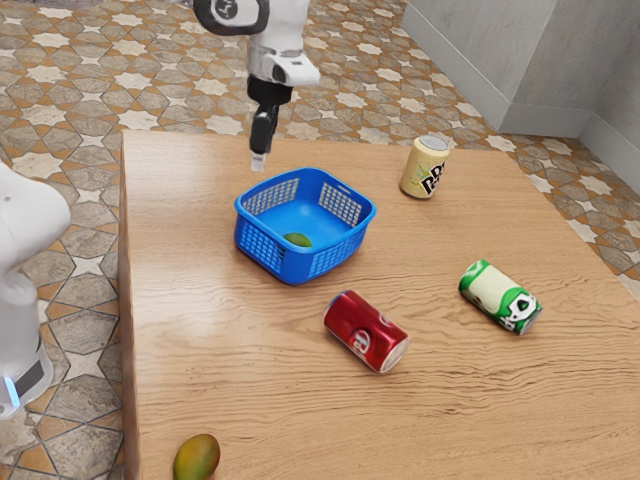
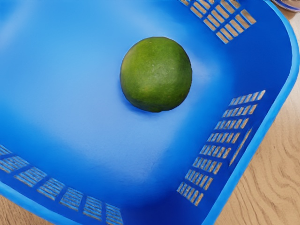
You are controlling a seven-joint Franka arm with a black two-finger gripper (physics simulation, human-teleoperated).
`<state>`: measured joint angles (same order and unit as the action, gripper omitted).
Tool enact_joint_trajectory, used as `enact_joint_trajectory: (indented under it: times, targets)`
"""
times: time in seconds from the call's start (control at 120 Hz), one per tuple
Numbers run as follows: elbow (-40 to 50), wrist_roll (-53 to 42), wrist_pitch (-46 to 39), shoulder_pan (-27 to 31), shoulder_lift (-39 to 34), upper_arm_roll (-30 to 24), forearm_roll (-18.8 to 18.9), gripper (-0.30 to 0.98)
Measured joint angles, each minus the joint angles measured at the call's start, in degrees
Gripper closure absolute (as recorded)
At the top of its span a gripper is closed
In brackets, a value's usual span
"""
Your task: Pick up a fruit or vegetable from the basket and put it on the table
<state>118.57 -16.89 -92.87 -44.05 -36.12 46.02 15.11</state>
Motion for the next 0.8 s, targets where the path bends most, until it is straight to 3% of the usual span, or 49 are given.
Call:
enact_joint_trajectory:
  times: [0.108, 0.317, 0.575, 0.8]
  targets:
    - [1.63, 0.75, -4.25, -4.6, 1.5, 4.07, 1.89, 0.02]
    - [4.3, 1.85, -8.19, -6.8, 5.32, 6.07, 4.47, 0.02]
    - [4.85, 2.86, -16.63, -9.43, 11.36, 8.37, 5.18, 0.02]
    - [7.18, 3.67, -22.27, -11.14, 12.45, 9.98, 5.26, 0.02]
